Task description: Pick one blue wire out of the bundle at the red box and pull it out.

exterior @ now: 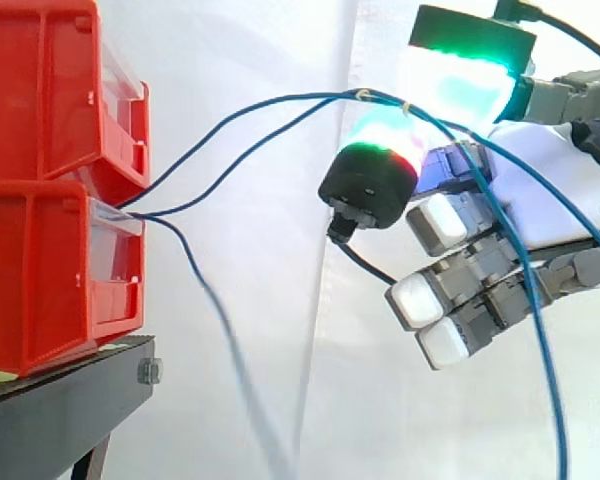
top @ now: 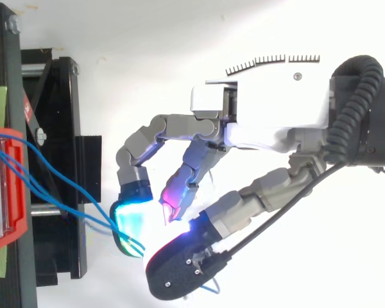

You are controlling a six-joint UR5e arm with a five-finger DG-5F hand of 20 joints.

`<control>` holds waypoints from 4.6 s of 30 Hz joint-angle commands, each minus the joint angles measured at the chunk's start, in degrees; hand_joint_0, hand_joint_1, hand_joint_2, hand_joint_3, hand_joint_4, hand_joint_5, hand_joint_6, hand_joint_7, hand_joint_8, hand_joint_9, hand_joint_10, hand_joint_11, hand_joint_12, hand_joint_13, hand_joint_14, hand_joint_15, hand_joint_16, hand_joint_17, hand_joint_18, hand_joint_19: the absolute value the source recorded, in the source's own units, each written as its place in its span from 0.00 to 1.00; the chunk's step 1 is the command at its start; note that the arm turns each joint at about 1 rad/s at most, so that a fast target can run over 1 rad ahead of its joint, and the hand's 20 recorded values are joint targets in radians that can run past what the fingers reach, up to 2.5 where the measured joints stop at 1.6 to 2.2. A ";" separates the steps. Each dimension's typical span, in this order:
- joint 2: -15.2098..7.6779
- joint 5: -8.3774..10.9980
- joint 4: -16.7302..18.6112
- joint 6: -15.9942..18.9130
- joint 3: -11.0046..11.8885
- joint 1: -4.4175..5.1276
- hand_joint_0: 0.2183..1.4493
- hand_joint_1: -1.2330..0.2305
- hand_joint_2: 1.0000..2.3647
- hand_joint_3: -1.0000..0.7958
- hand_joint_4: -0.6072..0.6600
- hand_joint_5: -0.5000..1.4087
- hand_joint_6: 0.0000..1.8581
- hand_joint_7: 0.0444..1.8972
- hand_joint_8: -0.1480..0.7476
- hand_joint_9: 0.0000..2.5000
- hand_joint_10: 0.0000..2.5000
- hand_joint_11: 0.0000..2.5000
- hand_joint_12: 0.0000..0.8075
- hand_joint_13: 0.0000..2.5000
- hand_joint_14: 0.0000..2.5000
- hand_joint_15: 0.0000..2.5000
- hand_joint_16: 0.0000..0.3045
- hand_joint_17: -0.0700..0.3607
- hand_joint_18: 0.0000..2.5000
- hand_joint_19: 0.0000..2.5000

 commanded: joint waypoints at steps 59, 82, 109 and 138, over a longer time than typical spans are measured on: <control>-1.68 -8.93 1.50 15.03 -1.14 0.00 0.28 0.35 0.01 0.34 0.53 0.20 0.47 0.48 0.51 0.40 0.00 0.08 0.48 0.32 0.00 0.11 0.15 0.41 0.28 0.13; -1.68 -8.58 5.10 15.03 -3.60 0.09 0.23 0.33 0.00 0.28 0.56 0.19 0.47 0.55 0.54 0.39 0.00 0.09 0.52 0.32 0.00 0.11 0.17 0.43 0.29 0.13; -1.68 -9.02 4.75 15.12 -3.60 0.26 0.37 0.30 0.01 0.43 0.50 0.17 0.52 0.56 0.54 0.35 0.00 0.14 0.50 0.31 0.00 0.11 0.16 0.41 0.29 0.12; -1.68 -9.64 4.84 15.21 -3.60 0.00 0.25 0.27 0.00 0.28 0.54 0.23 0.49 0.62 0.57 0.39 0.00 0.15 0.51 0.33 0.00 0.13 0.16 0.42 0.30 0.12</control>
